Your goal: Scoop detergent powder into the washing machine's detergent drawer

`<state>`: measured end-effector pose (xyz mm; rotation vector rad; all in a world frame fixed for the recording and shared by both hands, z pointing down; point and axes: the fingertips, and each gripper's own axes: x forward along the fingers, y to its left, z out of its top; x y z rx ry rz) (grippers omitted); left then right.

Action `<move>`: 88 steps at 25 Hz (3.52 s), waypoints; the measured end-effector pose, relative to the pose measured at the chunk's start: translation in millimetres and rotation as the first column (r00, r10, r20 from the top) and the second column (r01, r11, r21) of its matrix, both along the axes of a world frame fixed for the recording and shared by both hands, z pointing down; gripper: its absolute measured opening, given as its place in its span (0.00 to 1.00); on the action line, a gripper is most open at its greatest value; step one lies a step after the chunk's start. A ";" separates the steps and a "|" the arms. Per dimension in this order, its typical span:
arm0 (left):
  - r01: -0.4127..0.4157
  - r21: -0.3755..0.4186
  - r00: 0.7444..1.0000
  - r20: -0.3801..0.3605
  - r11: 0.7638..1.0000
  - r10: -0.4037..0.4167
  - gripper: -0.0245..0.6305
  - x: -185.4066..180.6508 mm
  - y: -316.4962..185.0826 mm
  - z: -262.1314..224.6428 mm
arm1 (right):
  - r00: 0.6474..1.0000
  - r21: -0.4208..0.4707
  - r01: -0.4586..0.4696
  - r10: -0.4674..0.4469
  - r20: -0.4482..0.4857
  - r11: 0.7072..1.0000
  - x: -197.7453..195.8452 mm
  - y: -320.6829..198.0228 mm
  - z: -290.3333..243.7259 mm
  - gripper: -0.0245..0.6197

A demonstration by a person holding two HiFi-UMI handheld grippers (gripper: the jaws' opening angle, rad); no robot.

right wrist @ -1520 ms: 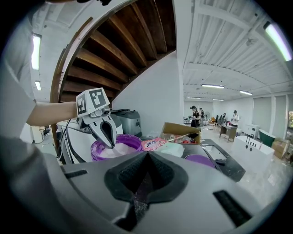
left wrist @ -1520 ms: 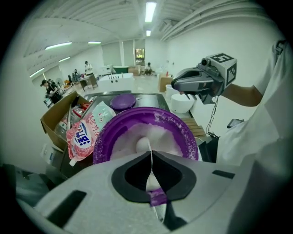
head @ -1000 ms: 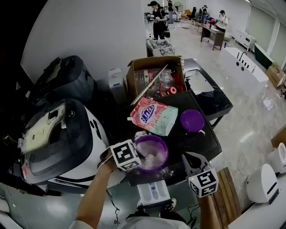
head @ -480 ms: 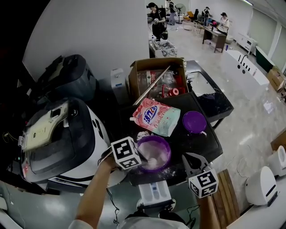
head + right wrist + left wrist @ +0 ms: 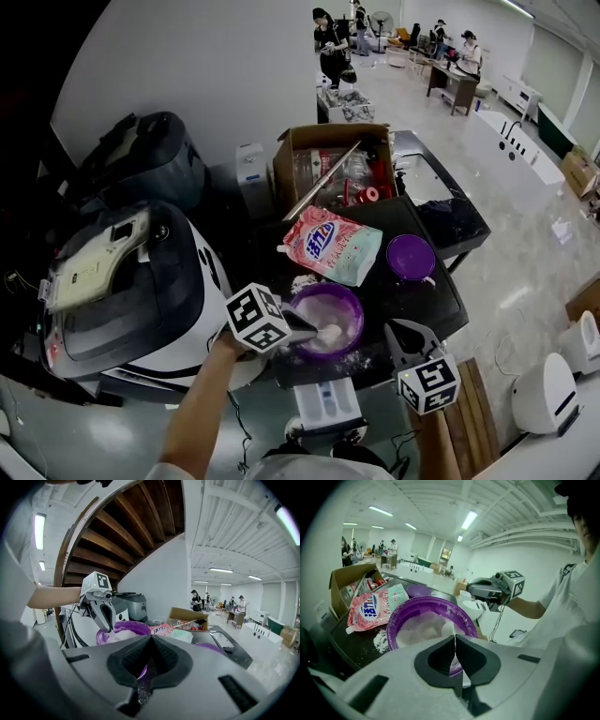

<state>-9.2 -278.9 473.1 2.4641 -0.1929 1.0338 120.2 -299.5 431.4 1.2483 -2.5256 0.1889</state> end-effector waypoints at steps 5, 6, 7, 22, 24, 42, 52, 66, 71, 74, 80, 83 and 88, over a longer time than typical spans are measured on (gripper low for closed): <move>0.077 -0.027 0.993 -0.091 0.997 -0.079 0.06 -0.5 -3.8 -6.4 | 1.000 0.003 -0.002 0.002 -0.003 1.000 -3.3 3.5 -0.9 0.03; 0.090 -0.034 0.990 -0.109 0.995 -0.094 0.06 -0.8 -4.3 -7.7 | 1.000 0.002 -0.002 0.002 -0.004 1.000 -4.1 4.4 -0.8 0.03; 0.104 -0.038 0.986 -0.126 0.994 -0.108 0.06 -1.2 -4.8 -8.7 | 1.000 0.003 -0.001 0.001 -0.005 1.000 -4.9 5.4 -0.8 0.03; 0.448 -0.006 0.813 -0.414 0.894 -0.410 0.06 -19.3 -34.6 -43.2 | 1.000 0.027 -0.007 0.008 -0.020 1.000 -18.0 16.5 -9.9 0.03; 0.485 -0.058 0.757 -0.472 0.872 -0.452 0.06 -22.1 -35.5 -49.8 | 1.000 0.030 -0.009 0.010 -0.022 1.000 -18.6 18.7 -12.3 0.03; 0.569 -0.249 0.496 -0.656 0.784 -0.568 0.06 -42.3 -3.2 -72.0 | 0.997 0.098 -0.061 0.064 -0.030 0.993 -39.5 38.5 -34.6 0.03; 0.513 -0.339 0.451 -0.675 0.788 -0.584 0.06 -65.0 22.8 -66.7 | 0.992 0.113 -0.104 0.111 -0.057 0.988 -63.3 72.9 -36.1 0.03; 0.508 -0.479 0.364 -0.633 0.715 -0.683 0.06 -69.1 106.8 -39.1 | 0.992 0.116 -0.100 0.108 -0.062 0.988 -35.2 143.8 -25.1 0.03; 0.585 -0.476 0.326 -0.604 0.657 -0.727 0.06 -59.7 139.3 -30.5 | 0.997 0.123 -0.041 0.049 -0.059 0.992 -15.7 168.3 -27.4 0.03; 0.557 -0.535 0.235 -0.631 0.635 -0.739 0.06 -47.7 161.7 -38.3 | 0.999 0.122 -0.005 0.011 -0.051 0.992 -6.3 185.4 -26.2 0.03; 0.598 -0.573 0.134 -0.618 0.560 -0.775 0.06 -41.8 196.0 -30.4 | 0.999 0.098 0.042 -0.042 -0.006 0.994 9.5 212.1 -18.5 0.03; 0.619 -0.576 0.122 -0.602 0.534 -0.789 0.06 -40.3 209.3 -25.9 | 0.998 0.088 0.060 -0.060 0.002 0.994 11.3 222.8 -16.0 0.03; 0.647 -0.578 0.120 -0.567 0.498 -0.815 0.06 -50.5 213.9 -14.0 | 0.998 0.060 0.055 -0.057 0.034 0.997 5.9 230.6 -10.4 0.03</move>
